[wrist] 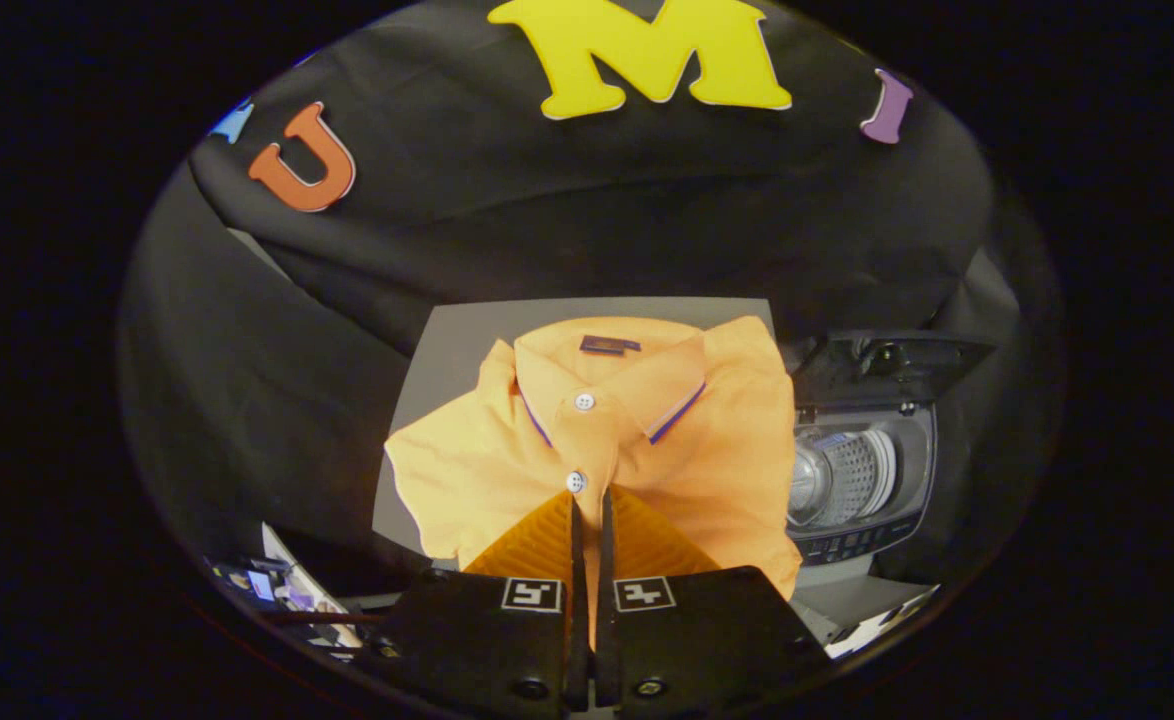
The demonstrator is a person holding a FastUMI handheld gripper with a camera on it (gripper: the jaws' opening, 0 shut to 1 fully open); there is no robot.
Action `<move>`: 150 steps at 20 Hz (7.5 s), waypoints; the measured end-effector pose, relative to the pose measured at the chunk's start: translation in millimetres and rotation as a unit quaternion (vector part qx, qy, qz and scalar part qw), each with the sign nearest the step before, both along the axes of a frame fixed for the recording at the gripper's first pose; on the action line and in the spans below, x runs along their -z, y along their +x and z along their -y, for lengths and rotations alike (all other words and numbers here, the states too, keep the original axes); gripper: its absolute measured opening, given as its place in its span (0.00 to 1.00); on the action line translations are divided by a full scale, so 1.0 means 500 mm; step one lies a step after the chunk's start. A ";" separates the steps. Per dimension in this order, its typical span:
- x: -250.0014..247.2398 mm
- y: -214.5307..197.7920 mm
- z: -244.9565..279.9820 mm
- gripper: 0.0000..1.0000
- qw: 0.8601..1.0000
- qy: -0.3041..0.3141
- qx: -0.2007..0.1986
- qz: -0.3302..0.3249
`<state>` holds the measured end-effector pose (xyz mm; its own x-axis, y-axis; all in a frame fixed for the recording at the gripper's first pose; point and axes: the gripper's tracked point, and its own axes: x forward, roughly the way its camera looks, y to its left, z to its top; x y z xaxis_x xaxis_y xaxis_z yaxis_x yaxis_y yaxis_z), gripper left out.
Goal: Put the clothes into the washing machine and then close the washing machine lid.
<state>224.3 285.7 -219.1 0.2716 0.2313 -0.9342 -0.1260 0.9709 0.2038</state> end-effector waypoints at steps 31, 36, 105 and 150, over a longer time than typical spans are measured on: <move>-0.087 -0.033 0.556 0.06 0.975 0.030 0.208 0.068; -0.046 0.010 0.625 0.06 0.977 0.038 0.201 0.058; 0.101 0.213 0.649 0.46 0.969 -0.175 0.069 0.159; 0.283 0.565 0.657 0.66 0.974 -0.166 0.043 0.145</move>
